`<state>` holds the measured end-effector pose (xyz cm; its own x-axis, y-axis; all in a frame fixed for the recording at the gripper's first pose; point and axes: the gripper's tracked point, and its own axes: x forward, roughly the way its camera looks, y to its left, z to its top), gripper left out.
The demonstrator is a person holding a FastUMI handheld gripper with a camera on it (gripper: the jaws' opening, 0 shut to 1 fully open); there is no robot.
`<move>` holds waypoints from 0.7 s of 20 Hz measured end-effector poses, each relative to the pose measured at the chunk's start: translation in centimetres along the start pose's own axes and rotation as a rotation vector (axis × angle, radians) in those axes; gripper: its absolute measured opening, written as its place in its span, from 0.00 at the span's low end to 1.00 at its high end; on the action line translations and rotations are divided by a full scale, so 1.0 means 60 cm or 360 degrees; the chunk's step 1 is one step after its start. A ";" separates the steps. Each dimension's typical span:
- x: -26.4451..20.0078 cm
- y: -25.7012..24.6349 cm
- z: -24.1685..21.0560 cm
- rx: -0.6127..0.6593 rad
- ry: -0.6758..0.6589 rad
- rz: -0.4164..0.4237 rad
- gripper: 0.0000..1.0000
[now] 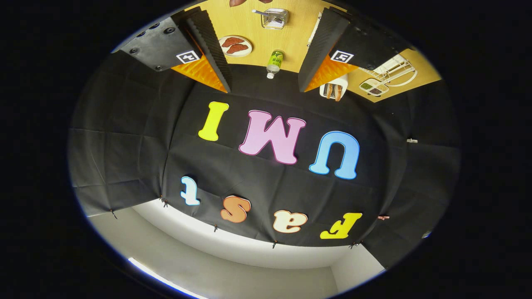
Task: Take the plate from the dish rack, then take the spoon from the basket and place it into the plate.
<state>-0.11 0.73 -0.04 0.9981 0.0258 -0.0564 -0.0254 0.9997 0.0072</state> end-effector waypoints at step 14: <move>0.085 0.167 -0.094 0.0158 0.0553 0.0376 0.98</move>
<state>4.38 10.88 -5.91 0.8868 0.2712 -0.3743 -0.2283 0.9611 0.1556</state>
